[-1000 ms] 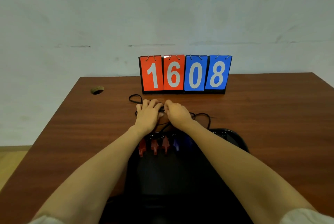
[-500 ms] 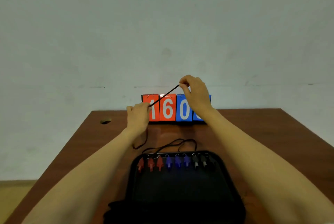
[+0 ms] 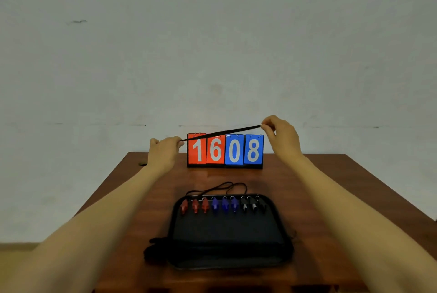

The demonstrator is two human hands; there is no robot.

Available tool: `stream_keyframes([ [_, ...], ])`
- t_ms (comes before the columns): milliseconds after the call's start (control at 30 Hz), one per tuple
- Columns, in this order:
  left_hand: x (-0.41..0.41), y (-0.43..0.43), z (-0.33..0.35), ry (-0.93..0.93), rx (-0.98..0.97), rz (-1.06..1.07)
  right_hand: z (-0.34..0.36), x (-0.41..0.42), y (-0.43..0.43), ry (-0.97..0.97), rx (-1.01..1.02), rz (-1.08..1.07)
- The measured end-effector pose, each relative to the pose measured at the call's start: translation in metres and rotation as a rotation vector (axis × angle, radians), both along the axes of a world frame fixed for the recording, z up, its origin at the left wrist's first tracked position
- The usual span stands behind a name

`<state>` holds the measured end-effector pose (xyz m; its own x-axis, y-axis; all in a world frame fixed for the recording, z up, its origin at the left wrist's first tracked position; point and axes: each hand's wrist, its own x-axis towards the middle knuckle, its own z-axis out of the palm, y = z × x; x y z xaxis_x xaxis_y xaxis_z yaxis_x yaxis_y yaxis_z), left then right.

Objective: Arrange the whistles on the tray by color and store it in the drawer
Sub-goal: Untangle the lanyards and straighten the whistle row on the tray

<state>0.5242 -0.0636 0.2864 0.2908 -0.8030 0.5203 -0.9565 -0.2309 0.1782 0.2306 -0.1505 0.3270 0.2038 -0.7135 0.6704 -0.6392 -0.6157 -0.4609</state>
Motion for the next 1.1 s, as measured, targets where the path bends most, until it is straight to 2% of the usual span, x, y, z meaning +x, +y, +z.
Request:
stream_keyframes([
  [200,-0.005,0.035,-0.025,0.038,0.051,-0.068,-0.041,-0.021,0.023,0.017,0.147,-0.013],
  [400,-0.011,0.062,-0.063,0.259,0.220,-0.092,-0.092,-0.037,0.037,0.166,0.318,-0.024],
  [600,-0.007,0.077,-0.107,0.314,0.286,-0.091,-0.137,-0.055,0.051,0.307,0.537,-0.092],
  [767,-0.012,0.086,-0.136,0.357,0.418,-0.071,-0.166,-0.064,0.055,0.404,0.676,-0.125],
  [933,-0.015,0.097,-0.154,0.367,0.412,-0.052,-0.181,-0.069,0.064,0.482,0.734,-0.112],
  [1100,-0.019,0.102,-0.165,0.372,0.381,-0.058,-0.191,-0.076,0.066,0.450,0.763,-0.118],
])
